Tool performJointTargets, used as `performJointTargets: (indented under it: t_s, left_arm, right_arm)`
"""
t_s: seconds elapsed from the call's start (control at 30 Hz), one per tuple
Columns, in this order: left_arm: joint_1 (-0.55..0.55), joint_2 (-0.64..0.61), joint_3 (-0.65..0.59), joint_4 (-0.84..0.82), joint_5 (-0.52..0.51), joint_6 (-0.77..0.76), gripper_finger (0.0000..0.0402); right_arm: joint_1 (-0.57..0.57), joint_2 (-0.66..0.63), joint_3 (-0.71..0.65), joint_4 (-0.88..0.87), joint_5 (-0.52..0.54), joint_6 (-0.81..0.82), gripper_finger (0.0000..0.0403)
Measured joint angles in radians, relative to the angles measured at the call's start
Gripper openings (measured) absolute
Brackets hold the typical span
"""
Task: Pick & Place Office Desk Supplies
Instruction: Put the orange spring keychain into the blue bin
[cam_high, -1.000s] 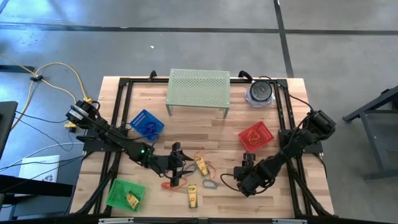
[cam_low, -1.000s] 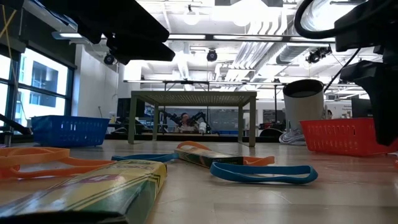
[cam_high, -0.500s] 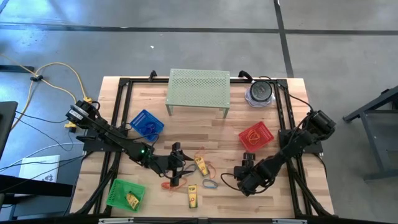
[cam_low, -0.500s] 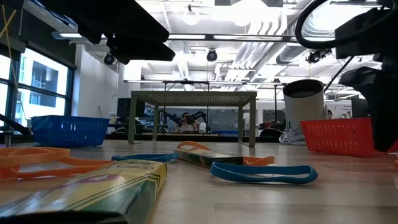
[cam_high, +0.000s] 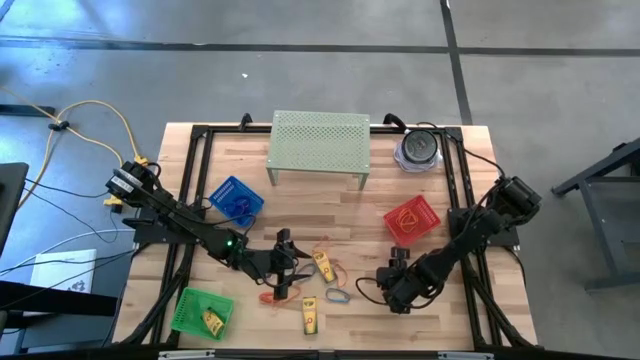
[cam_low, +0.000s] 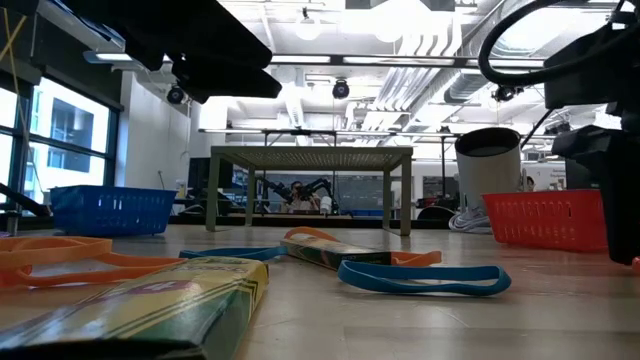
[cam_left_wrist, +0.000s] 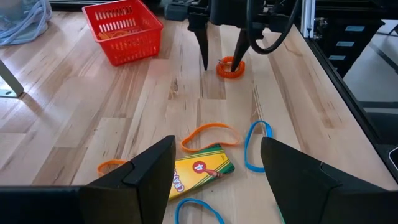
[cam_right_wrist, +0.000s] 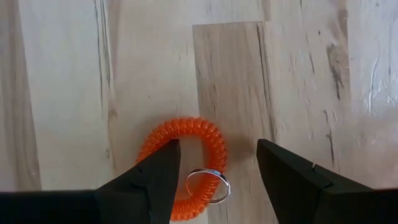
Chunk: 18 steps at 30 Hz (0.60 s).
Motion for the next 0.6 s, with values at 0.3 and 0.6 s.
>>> performJointTargets:
  t_s: [0.3, 0.6]
  left_arm:
    - [0.000, 0.000, 0.000, 0.000, 0.000, 0.000, 0.0230]
    - [0.000, 0.000, 0.000, -0.005, 0.000, 0.000, 0.0230]
  right_arm:
    - [-0.002, 0.000, -0.001, 0.001, -0.003, 0.000, 0.0155]
    - [-0.001, 0.000, -0.002, 0.010, -0.028, 0.004, 0.0017]
